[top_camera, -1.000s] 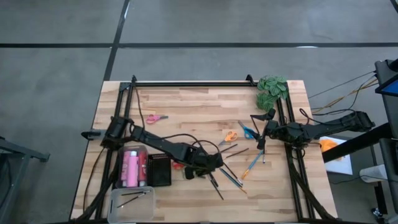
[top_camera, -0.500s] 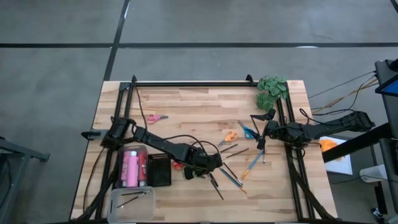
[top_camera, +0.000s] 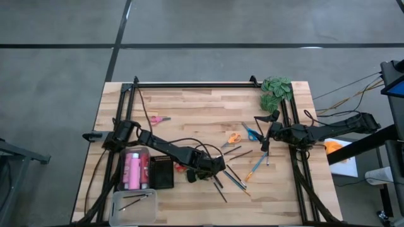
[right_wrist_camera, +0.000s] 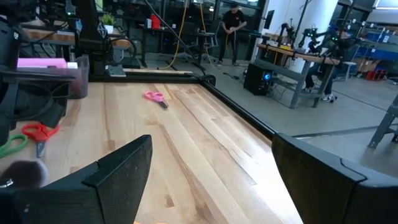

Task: Pick & Place Paint Supplies
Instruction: Put the silver paint brush into the transparent bin

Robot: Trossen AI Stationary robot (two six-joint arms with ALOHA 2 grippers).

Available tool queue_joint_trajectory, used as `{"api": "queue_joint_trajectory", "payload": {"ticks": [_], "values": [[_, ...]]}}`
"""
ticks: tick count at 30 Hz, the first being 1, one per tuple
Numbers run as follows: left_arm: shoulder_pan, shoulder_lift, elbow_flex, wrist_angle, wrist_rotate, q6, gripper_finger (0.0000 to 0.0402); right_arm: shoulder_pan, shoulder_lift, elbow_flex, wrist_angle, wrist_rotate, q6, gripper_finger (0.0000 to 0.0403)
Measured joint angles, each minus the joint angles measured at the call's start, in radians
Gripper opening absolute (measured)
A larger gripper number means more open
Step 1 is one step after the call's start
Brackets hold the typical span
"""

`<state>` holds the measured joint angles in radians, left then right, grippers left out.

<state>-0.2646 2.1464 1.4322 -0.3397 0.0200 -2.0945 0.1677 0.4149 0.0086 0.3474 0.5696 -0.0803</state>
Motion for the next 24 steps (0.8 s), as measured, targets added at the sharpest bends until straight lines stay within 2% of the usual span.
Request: {"api": "queue_joint_trajectory", "payload": {"ticks": [15, 24], "values": [[0.004, 0.008, 0.0, -0.001, 0.002, -0.004, 0.0099, 0.0, 0.0, 0.0, 0.0, 0.0, -0.001, 0.0329], [0.005, 0.009, 0.001, -0.004, -0.001, -0.002, 0.0031, 0.0, 0.0, 0.0, 0.0, 0.0, -0.001, 0.0329]]}}
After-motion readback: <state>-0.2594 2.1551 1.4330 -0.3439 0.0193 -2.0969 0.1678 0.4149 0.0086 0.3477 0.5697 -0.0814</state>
